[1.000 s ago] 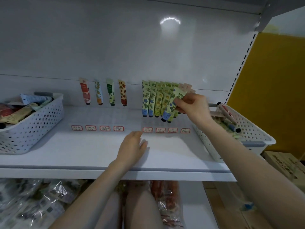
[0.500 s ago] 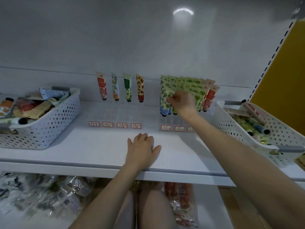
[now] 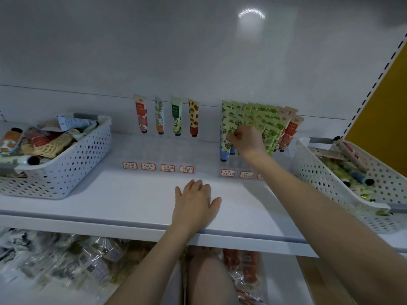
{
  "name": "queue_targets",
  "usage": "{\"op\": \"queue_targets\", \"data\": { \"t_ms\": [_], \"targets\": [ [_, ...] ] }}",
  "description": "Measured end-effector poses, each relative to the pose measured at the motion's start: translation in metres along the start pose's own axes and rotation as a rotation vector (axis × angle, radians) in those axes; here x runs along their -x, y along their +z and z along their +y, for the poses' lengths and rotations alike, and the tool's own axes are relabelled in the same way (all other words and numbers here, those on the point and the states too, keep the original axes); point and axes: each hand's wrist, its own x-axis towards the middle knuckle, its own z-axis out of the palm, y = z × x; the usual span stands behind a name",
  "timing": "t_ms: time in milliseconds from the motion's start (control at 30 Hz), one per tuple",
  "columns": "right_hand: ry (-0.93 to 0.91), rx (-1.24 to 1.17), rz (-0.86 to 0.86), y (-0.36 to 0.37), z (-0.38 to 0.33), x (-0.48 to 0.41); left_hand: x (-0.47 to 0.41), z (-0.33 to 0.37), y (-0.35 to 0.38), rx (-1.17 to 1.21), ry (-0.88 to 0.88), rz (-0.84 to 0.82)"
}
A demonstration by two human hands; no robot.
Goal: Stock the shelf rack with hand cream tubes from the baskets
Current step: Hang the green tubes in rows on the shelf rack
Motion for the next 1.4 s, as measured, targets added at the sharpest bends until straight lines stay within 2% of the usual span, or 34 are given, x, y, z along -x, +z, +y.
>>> {"op": "queue_targets", "data": {
  "t_ms": [300, 533, 767, 933, 1000, 1167, 1300, 1400],
  "targets": [
    [0.025, 0.096, -0.015, -0.001, -0.005, 0.0, 0.001, 0.001, 0.0, -0.006, 0.002, -0.002],
    [0.026, 0.003, -0.031, -0.005, -0.006, 0.006, 0.002, 0.001, -0.001, 0.011, 0.004, 0.01],
    [-0.002, -0.075, -0.041, -0.035, -0.01, 0.025, 0.003, 0.003, 0.002, 0.094, 0.108, 0.188],
    [-0.042, -0.086, 0.111, -0.099, 0.009, 0.037, -0.001, 0.039, -0.013, 0.083, 0.272, 0.338],
    [-0.044, -0.03, 0.205, -0.136, 0.027, 0.044, -0.003, 0.069, -0.025, 0.123, 0.338, 0.34],
    [0.169, 0.033, 0.211, -0.217, 0.092, 0.067, -0.016, 0.144, -0.033, 0.201, 0.433, 0.256],
    [0.376, 0.166, 0.015, -0.239, 0.14, 0.086, -0.036, 0.196, -0.03, 0.183, 0.482, 0.173],
    [0.459, 0.181, -0.111, -0.236, 0.164, 0.092, -0.055, 0.233, -0.031, 0.167, 0.503, 0.107]
  ]
}}
